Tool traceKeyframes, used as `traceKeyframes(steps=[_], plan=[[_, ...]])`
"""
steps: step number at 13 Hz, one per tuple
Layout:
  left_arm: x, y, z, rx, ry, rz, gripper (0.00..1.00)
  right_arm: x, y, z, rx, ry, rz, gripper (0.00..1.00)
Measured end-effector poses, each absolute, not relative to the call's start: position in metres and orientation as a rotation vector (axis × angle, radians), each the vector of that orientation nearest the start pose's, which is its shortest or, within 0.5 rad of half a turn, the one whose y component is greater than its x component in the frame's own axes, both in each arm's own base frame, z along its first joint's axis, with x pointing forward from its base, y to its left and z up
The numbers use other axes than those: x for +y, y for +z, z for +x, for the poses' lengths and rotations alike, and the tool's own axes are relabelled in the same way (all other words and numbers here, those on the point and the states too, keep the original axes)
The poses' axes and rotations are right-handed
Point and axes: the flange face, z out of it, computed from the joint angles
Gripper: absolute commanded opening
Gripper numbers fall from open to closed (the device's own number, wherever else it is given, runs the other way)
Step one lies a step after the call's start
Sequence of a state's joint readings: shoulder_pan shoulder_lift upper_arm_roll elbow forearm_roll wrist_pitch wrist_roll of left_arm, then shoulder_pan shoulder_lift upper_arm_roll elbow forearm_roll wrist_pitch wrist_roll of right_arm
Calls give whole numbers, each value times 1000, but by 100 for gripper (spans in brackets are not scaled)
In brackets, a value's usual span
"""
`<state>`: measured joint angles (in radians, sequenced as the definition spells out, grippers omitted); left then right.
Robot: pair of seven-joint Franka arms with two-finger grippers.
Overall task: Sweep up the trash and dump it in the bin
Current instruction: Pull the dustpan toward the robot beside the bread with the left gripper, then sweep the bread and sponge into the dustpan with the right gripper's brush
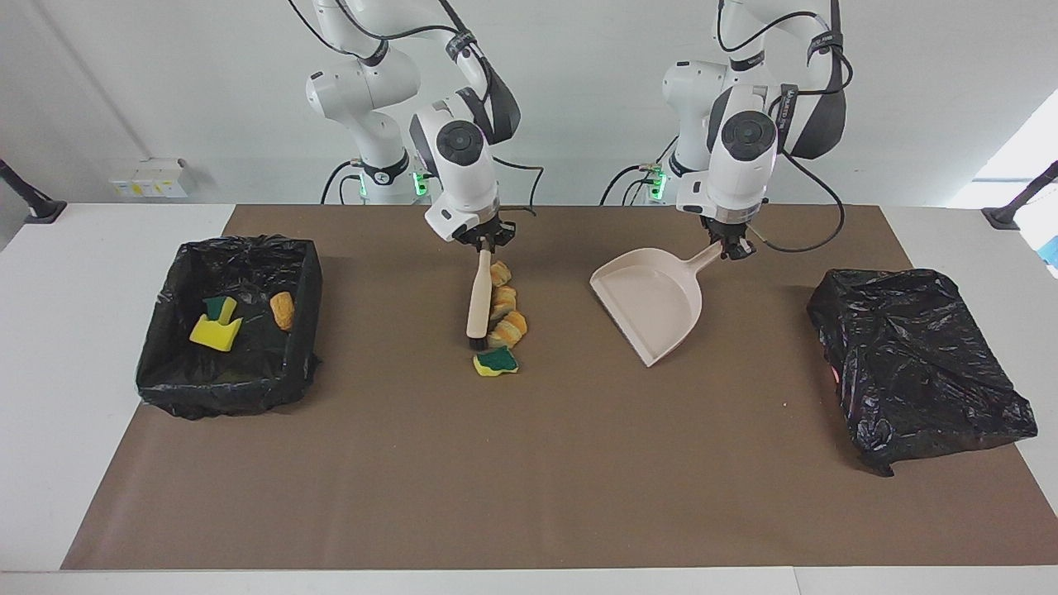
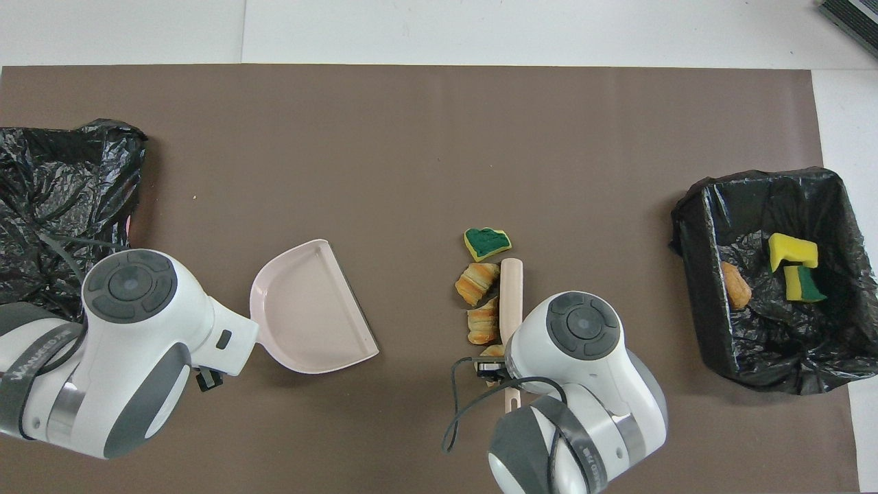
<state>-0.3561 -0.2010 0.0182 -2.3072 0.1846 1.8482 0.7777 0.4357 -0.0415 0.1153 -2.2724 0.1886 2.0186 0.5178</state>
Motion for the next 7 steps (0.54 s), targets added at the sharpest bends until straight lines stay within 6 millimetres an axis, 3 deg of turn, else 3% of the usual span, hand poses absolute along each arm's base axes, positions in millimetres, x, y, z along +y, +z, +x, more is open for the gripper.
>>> traceKeyframes(steps=[3,7], plan=[[-139,404,417,1726,359,-2460,0,239,375,426,29,370,-3166,0],[-164,396,409,1779,290,-2412,0,191,378,453,-276,285,-3247,0]])
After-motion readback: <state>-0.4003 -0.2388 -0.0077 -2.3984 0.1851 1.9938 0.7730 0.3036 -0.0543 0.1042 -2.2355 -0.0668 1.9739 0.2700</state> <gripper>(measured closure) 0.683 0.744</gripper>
